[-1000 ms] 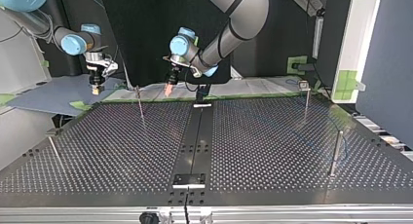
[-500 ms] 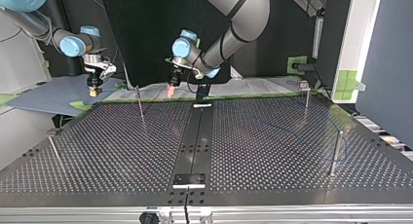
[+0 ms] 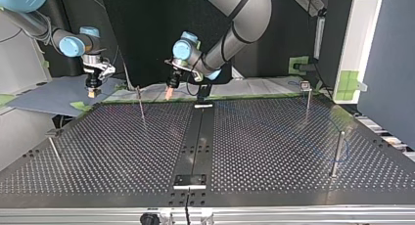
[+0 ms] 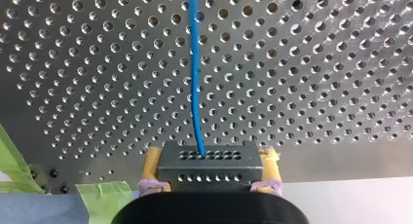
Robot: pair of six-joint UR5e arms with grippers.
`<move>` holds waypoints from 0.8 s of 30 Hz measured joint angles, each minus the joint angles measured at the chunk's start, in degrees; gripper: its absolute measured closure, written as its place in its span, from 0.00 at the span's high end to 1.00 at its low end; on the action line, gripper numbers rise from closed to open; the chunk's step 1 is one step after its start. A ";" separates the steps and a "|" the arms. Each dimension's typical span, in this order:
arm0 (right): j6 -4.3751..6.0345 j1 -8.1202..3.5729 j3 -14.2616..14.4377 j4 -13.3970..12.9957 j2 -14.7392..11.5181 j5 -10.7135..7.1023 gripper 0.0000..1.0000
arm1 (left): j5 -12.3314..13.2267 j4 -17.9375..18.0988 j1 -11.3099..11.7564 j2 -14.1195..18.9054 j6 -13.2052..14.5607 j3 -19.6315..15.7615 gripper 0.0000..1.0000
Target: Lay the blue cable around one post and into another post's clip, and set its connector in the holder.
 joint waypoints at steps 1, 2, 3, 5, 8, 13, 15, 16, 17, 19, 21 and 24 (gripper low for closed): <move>0.00 -0.01 0.00 0.00 0.02 -0.02 0.01 | 0.33 -0.14 -0.04 0.00 0.03 0.03 0.62; 0.01 -0.02 -0.01 0.00 0.04 -0.06 0.01 | 0.65 -0.40 -0.10 0.02 0.09 0.05 0.86; 0.01 -0.02 0.00 0.00 0.05 -0.08 0.01 | 0.81 -0.65 -0.13 0.02 0.16 0.05 0.86; 0.01 -0.02 0.00 0.01 0.10 -0.12 0.01 | 1.04 -1.45 -0.23 0.04 0.63 0.05 1.00; 0.01 -0.05 0.01 0.10 0.22 -0.14 0.01 | 1.14 -2.99 -0.43 0.10 2.01 0.06 1.00; 0.01 -0.05 0.01 0.24 0.49 -0.19 0.01 | 1.48 -5.80 -0.84 0.29 4.86 0.07 1.00; 0.01 -0.04 0.01 0.28 0.58 -0.22 0.01 | 1.63 -6.76 -1.00 0.34 6.09 0.07 1.00; 0.01 -0.04 0.00 0.29 0.61 -0.22 0.01 | 1.67 -7.01 -1.07 0.36 6.62 0.06 1.00; 0.01 -0.04 0.01 0.31 0.64 -0.23 0.01 | 1.73 -7.23 -1.17 0.41 7.36 0.06 1.00; 0.01 -0.04 0.00 0.33 0.66 -0.23 0.01 | 1.81 -7.43 -1.32 0.54 8.41 0.05 1.00; 0.01 -0.04 0.00 0.34 0.68 -0.24 0.01 | 1.78 -7.53 -1.57 0.83 9.63 0.05 1.00; 0.01 -0.04 -0.01 0.36 0.73 -0.24 0.01 | 1.70 -7.61 -2.00 1.46 11.51 0.02 1.00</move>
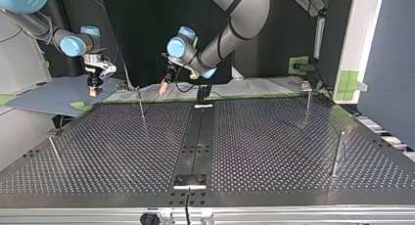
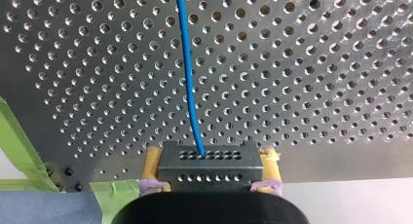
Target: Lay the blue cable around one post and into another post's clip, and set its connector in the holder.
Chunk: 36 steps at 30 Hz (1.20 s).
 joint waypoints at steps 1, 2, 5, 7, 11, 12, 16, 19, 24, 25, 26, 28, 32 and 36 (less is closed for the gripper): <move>0.00 0.00 0.01 0.02 0.01 0.00 0.01 | -0.02 -0.02 -0.15 0.23 0.55 -0.01 1.00; 0.00 0.00 0.01 0.03 0.04 0.00 0.01 | -0.06 -0.04 -0.35 0.56 1.17 -0.02 1.00; 0.00 -0.05 0.02 0.06 0.11 0.00 0.01 | -0.15 -0.07 -0.78 1.28 2.03 -0.09 1.00; 0.00 -0.11 0.02 0.07 0.16 0.00 0.01 | -0.23 -0.10 -1.00 1.50 2.30 -0.10 1.00; 0.00 -0.24 0.03 0.12 0.26 0.00 0.01 | -0.73 -0.25 -1.38 1.67 2.65 -0.31 1.00; 0.00 -0.27 0.03 0.13 0.27 0.00 0.01 | -0.81 -0.28 -1.45 1.68 2.72 -0.38 1.00; 0.00 -0.33 0.03 0.15 0.34 0.00 0.01 | -0.96 -0.32 -1.74 1.87 2.90 -0.63 1.00; 0.00 -0.37 0.03 0.16 0.39 0.00 0.01 | -0.99 -0.32 -1.94 2.55 3.42 -0.98 1.00; 0.00 -0.42 0.02 0.16 0.51 0.00 0.01 | -0.93 -0.33 -2.32 4.35 4.21 -1.67 1.00; 0.00 -0.42 0.02 0.16 0.53 0.00 0.01 | -0.91 -0.33 -2.36 4.53 4.27 -1.71 1.00; 0.00 -0.45 0.01 0.17 0.55 0.00 0.01 | -0.90 -0.36 -2.40 4.69 4.32 -1.75 1.00; 0.00 -0.51 0.01 0.16 0.60 0.00 0.01 | -0.87 -0.50 -2.48 4.80 4.36 -1.77 1.00; 0.09 -0.62 0.04 0.03 0.76 -0.16 0.01 | -0.86 -1.22 -2.74 4.84 4.38 -1.78 1.00; 0.42 -0.67 0.01 -0.11 0.82 -0.71 0.01 | -0.86 -1.49 -2.91 4.88 4.39 -1.80 1.00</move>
